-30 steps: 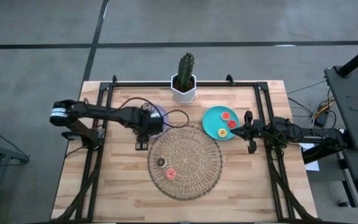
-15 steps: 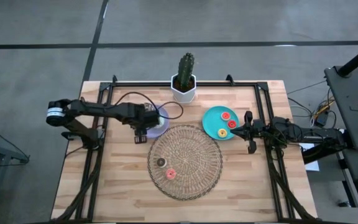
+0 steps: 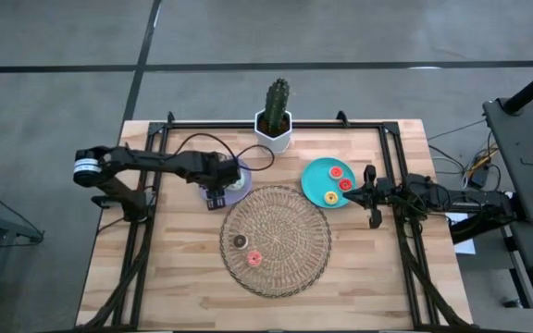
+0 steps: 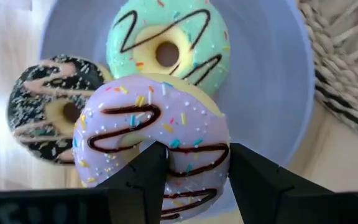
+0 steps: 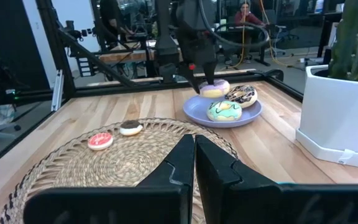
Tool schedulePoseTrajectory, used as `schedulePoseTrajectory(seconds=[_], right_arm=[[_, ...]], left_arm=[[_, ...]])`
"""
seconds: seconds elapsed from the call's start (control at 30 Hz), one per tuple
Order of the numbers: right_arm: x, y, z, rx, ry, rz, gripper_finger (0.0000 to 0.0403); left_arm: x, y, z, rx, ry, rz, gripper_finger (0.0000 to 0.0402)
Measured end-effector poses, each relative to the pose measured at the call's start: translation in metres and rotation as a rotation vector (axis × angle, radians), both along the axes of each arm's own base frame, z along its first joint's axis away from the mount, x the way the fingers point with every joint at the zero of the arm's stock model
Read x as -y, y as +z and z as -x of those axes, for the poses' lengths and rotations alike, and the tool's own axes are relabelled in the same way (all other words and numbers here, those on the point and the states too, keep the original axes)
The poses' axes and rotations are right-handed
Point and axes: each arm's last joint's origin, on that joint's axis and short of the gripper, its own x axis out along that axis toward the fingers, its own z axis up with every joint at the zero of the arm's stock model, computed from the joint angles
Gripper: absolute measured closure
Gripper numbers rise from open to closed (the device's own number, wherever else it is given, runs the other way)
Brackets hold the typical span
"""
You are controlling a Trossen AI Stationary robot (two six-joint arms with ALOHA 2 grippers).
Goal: Pick & Place donuts
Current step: Put the large purple donut on the purple plate
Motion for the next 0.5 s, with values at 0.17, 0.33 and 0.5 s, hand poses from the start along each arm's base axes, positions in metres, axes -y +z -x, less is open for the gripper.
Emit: schedulePoseTrajectory(seconds=[0.17, 0.33, 0.5], right_arm=[[0.000, 0.000, 0.000, 0.000, 0.001, 0.000, 0.0394], [0.000, 0.000, 0.000, 0.000, 0.000, 0.000, 0.0394], [0.000, 0.000, 0.000, 0.000, 0.000, 0.000, 0.0394]], left_arm=[[0.001, -0.010, 0.001, -0.005, 0.011, 0.019, 0.0264], [0.002, -0.014, 0.002, -0.007, 0.021, 0.061, 0.0264], [0.001, -0.016, 0.002, -0.013, 0.026, 0.063, 0.0264]])
